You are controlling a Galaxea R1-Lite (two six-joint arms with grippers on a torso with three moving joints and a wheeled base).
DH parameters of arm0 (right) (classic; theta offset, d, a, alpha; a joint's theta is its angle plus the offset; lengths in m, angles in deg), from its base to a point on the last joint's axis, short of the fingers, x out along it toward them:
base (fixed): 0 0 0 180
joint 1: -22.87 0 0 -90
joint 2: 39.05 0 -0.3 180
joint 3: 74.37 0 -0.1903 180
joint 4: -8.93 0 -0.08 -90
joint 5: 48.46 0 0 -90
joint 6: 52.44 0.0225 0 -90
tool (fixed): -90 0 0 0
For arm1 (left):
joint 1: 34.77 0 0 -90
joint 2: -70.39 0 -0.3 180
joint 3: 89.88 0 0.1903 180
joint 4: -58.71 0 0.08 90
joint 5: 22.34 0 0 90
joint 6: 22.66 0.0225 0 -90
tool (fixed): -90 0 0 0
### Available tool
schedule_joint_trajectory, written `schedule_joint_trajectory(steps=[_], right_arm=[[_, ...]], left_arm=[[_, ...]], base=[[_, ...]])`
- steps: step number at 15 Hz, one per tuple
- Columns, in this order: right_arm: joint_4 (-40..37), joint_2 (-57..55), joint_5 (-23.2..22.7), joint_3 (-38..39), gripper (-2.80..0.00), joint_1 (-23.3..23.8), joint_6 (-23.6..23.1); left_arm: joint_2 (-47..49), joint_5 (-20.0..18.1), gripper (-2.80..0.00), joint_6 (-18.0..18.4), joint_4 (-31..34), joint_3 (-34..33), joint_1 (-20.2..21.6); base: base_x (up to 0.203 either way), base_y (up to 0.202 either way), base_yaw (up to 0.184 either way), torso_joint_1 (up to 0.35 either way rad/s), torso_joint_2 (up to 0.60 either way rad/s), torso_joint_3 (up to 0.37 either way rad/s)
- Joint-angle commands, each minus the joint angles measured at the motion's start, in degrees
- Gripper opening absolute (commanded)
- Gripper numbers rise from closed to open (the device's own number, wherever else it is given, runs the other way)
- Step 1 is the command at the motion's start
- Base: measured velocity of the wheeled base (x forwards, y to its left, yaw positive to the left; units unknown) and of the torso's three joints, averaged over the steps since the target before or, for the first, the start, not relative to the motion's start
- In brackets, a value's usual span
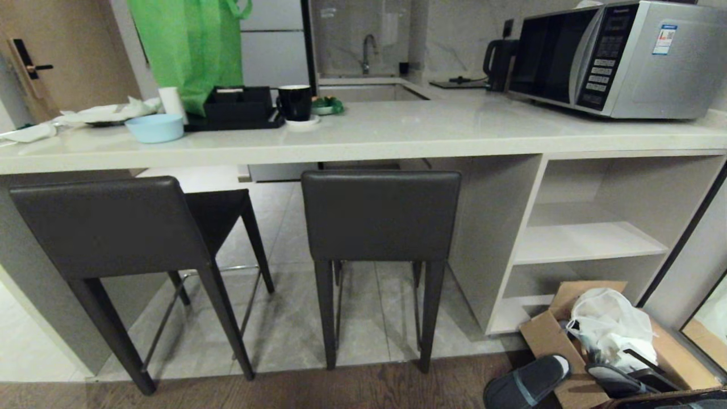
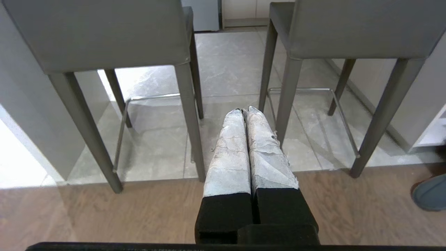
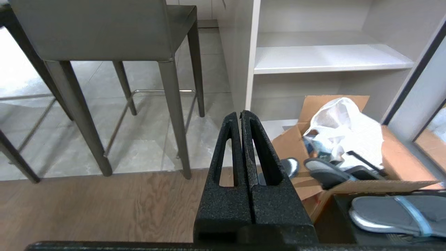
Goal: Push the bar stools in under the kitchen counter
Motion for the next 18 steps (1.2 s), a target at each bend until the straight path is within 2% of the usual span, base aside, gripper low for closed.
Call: schedule_joint_trajectory(steps=[1,9,13,18], right_arm=[[-0.02,0.0,-0.06,0.01,-2.8,0.05,-0.04],[-0.02,0.0,0.02,0.01,-2.8,0.05,-0.04],[-0.02,0.0,-0.05,0.01,-2.8,0.05,0.04],[-0.02,0.0,-0.06,0.01,-2.8,0.05,0.04]], left_arm=[[0.07,0.02,-2.8,0.02,0.01,-0.18,-0.07],[0.07,-0.07,-2.8,0.11,0.01,-0.09,0.01],[0.07,-0.07,-2.8,0.11,0.01,-0.14,0.01],[0.07,-0.07,-2.8,0.11,0.01,-0.09,-0.07]], base=[[0.001,0.104,0.002,0.005,0.0,-0.003],[0.0,0.186,-0.001,0.0,0.0,0.002],[0.0,0.019,-0.001,0.043,-0.11,-0.07],[0.0,0.0,0.0,0.166,-0.43,-0.262]])
